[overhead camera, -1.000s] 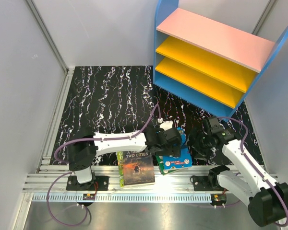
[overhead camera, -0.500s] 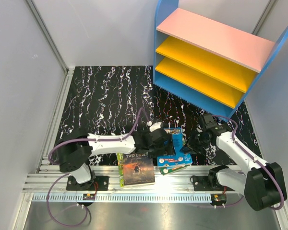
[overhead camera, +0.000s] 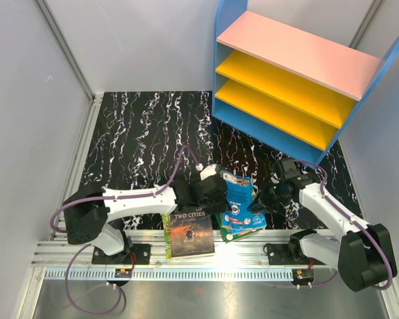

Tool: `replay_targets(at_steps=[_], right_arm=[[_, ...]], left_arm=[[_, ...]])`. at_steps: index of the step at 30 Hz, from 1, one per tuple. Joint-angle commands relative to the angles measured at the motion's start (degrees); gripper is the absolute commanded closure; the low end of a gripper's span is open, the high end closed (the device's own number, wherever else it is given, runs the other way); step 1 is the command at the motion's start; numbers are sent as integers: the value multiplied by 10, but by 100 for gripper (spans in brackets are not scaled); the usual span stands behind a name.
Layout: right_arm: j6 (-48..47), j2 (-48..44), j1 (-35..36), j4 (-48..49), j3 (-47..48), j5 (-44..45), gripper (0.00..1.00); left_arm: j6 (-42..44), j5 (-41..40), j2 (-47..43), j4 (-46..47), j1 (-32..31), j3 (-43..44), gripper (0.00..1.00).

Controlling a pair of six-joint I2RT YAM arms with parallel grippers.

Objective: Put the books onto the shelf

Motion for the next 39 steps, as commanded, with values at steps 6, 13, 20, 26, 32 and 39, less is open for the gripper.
replay_targets(at_steps=[6,13,20,26,32,39], right_arm=[[15,-29,9,-37,31,10,45],[9,-106,8,-223,243,99,5],[6,-130,8,-354,447,156,2],[13,-145,8,-449,596,207,2],[0,-153,8,-524,778,258,0],[-14,-223,8,-524,827,310,0]], left_arm=[[72,-40,-44,-54,-12,97,100],[187,-89,-52,-163,-9,250,100],[307,-129,31,-258,-1,483,100],[434,-209,104,-228,-1,711,100],[581,-256,123,64,-1,728,100],[732,-243,265,312,-1,868,100]])
